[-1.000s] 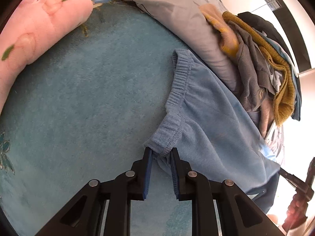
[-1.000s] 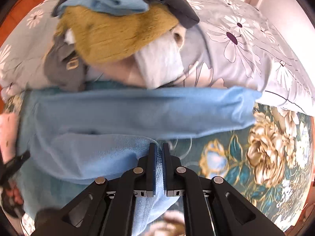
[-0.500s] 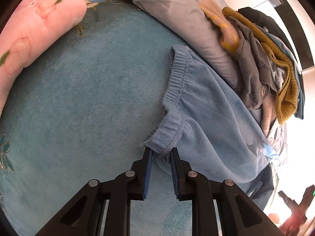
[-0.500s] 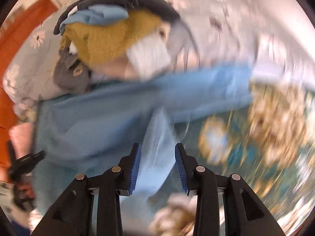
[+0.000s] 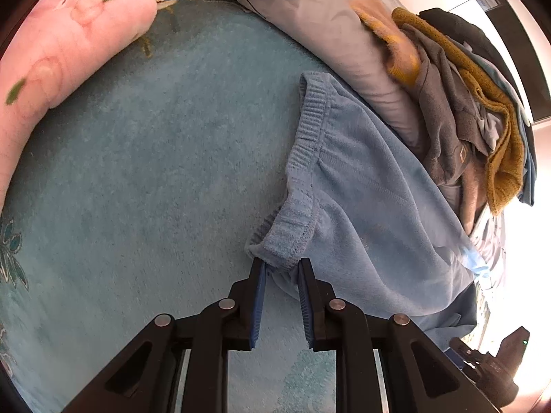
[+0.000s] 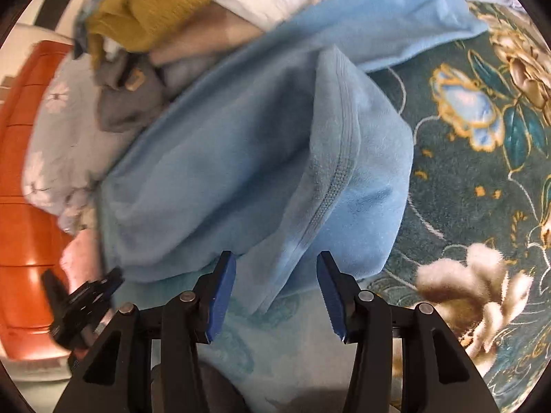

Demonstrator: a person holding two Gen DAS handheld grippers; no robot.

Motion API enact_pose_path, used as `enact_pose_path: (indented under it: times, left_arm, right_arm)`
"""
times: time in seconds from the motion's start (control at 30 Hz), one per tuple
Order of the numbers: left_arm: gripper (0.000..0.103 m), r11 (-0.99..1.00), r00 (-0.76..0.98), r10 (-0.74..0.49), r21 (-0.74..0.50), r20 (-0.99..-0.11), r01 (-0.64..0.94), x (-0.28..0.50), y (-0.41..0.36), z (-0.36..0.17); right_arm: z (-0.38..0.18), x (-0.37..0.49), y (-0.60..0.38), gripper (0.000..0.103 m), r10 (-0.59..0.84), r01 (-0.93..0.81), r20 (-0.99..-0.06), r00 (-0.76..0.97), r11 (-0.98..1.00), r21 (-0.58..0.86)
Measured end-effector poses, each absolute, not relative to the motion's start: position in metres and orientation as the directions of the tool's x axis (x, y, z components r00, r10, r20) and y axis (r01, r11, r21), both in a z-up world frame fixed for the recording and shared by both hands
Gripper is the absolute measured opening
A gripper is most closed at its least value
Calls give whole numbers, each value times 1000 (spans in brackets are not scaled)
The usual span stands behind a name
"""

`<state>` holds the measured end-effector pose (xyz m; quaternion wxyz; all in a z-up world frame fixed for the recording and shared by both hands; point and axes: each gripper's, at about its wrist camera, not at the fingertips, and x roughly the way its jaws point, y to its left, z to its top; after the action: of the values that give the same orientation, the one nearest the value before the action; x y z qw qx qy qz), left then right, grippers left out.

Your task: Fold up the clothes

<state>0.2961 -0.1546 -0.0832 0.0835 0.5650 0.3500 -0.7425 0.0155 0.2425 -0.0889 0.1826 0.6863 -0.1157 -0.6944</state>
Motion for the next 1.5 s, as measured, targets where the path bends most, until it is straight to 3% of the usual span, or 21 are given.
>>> enact_pose_path:
  times: [0.03,0.07,0.1,0.13,0.2,0.27,0.43,0.73,0.93,1.03,1.1,1.2,1.3,1.5]
  left_arm:
    - [22,-740,-346,273,-426,-898,521,297,-155,-83]
    - [22,-739,-345,273,-426,-898,523,298,-155,-83]
    - [22,-738,-343,275,-426,-898,524,300,-156,-83]
    - [22,-736,-342,277,-427,-898,525,301,-156,-83]
    - [22,-733,-341,282,-430,-897,527,303,-157,-83]
    - [22,-730,-344,287,-436,-894,526,307,-157,-82]
    - [22,-724,-351,295,-447,-889,524,314,-158,-78]
    - [23,-724,-331,273,-419,-903,547,319,-149,-73]
    - [23,-730,-314,253,-394,-915,559,320,-142,-65]
    - [23,-729,-310,248,-388,-918,564,322,-139,-61]
    - [23,-729,-309,244,-384,-919,566,325,-137,-59]
    - [23,-728,-313,240,-383,-919,568,331,-134,-56]
    - [23,-716,-326,247,-399,-913,574,338,-133,-54]
    - [23,-670,-366,267,-445,-891,594,348,-132,-49]
  right_arm:
    - [-93,16,242,49,-410,85,-912,14,-908,409]
    - [-94,17,243,37,-415,80,-910,15,-906,415]
    - [-95,18,244,14,-423,76,-906,15,-903,423]
    - [-94,18,247,5,-429,78,-903,19,-900,429]
    - [-86,18,257,3,-437,102,-899,16,-894,436]
    - [-72,17,272,3,-436,146,-900,3,-890,432]
    - [-30,-6,331,3,-298,256,-950,-90,-929,268]
    - [-22,-102,408,3,-32,209,-982,-188,-978,-8]
    - [-61,-127,396,3,9,209,-988,-156,-977,-42]
    - [-58,-129,403,9,-23,209,-985,-170,-978,-13]
    - [-45,-126,416,26,-53,199,-977,-205,-980,12]
    - [-20,-113,446,35,-103,156,-951,-290,-986,60]
    - [-14,-92,492,36,-153,14,-926,-345,-987,158]
    - [-89,-51,538,36,-342,-287,-897,-280,-862,419]
